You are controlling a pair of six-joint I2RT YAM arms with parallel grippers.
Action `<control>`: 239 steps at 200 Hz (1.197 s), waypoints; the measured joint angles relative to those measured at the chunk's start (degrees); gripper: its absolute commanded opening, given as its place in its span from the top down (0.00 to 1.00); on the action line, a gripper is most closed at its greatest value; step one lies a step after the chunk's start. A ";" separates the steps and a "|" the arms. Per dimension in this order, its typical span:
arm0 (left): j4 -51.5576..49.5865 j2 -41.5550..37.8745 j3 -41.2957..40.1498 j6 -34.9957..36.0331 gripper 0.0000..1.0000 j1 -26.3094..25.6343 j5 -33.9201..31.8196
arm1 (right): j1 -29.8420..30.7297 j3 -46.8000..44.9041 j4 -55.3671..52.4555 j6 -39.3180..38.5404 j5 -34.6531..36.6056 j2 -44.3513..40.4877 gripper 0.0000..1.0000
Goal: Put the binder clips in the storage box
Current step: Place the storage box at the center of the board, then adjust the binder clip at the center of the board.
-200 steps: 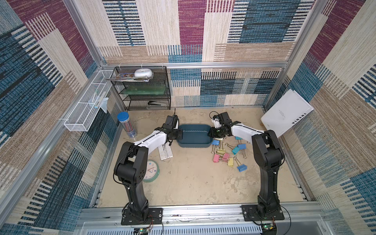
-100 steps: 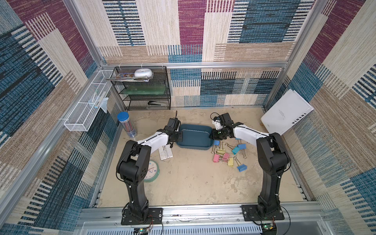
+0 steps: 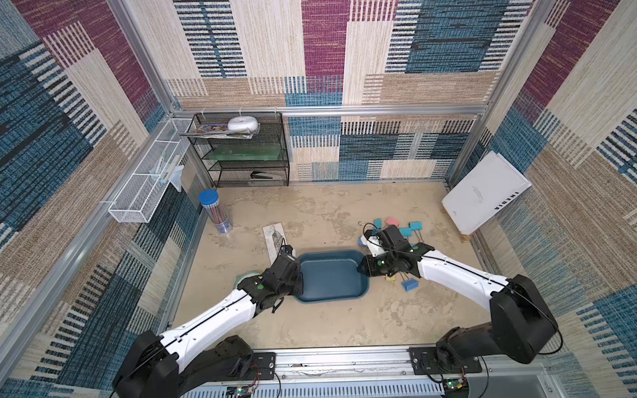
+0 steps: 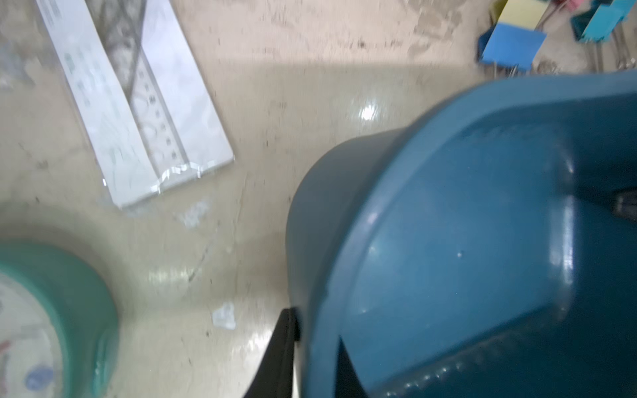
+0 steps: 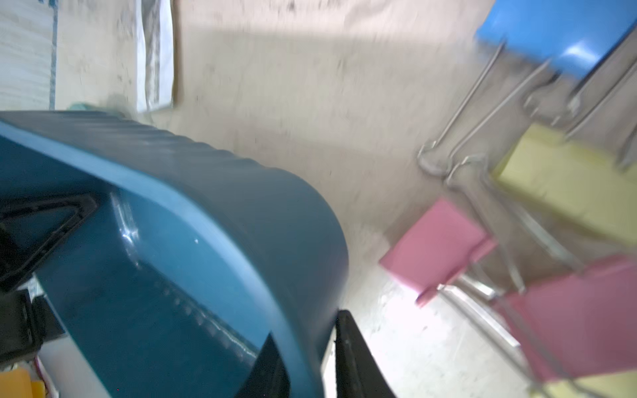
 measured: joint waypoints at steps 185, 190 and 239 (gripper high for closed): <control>-10.43 -16.55 -7.28 -9.86 0.18 -7.54 -2.14 | -7.61 -10.97 -5.18 7.02 18.75 -22.77 0.33; -10.36 -16.28 -6.73 -9.70 0.18 -7.54 -2.14 | -8.92 -11.06 -5.20 7.21 19.56 -23.02 0.36; -10.08 -16.92 -4.96 -7.65 0.18 -7.48 -1.95 | -25.00 -18.53 -3.17 9.40 21.05 -27.82 0.74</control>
